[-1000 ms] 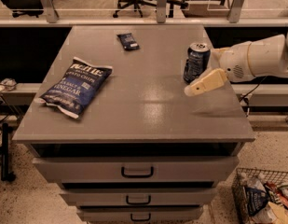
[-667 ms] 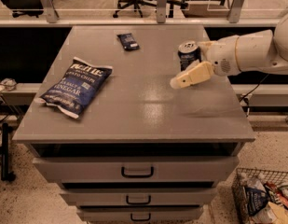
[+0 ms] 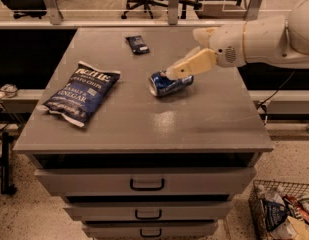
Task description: Knock pepsi can over
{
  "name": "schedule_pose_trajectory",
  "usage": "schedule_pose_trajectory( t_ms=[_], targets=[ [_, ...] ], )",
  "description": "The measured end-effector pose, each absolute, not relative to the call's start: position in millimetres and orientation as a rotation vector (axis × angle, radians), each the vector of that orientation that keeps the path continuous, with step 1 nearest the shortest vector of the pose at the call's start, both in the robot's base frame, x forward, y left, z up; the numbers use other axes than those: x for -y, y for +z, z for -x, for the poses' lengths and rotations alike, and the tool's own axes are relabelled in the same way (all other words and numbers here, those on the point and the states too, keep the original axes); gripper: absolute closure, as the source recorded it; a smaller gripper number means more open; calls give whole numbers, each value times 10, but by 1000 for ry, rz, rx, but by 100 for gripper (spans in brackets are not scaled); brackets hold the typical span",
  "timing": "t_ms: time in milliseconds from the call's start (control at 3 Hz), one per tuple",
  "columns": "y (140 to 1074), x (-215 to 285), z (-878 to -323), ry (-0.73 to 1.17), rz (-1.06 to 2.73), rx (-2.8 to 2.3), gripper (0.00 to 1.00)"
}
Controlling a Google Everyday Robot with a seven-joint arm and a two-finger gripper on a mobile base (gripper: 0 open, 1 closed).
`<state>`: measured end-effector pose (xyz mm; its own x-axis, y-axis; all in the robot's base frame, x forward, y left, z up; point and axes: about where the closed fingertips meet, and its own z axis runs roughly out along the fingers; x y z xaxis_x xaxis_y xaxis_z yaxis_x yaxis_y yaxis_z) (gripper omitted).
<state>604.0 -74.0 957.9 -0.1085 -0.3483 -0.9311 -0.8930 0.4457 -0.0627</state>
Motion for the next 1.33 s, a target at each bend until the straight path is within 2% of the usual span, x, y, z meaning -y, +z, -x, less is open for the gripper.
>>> schedule_pose_trajectory(
  t_ms=[667,1333],
  targets=[
    [9571,975,-5961,639,1059,-1715,0],
    [9502,1830,-5876,531,1115,-1666,0]
  ],
)
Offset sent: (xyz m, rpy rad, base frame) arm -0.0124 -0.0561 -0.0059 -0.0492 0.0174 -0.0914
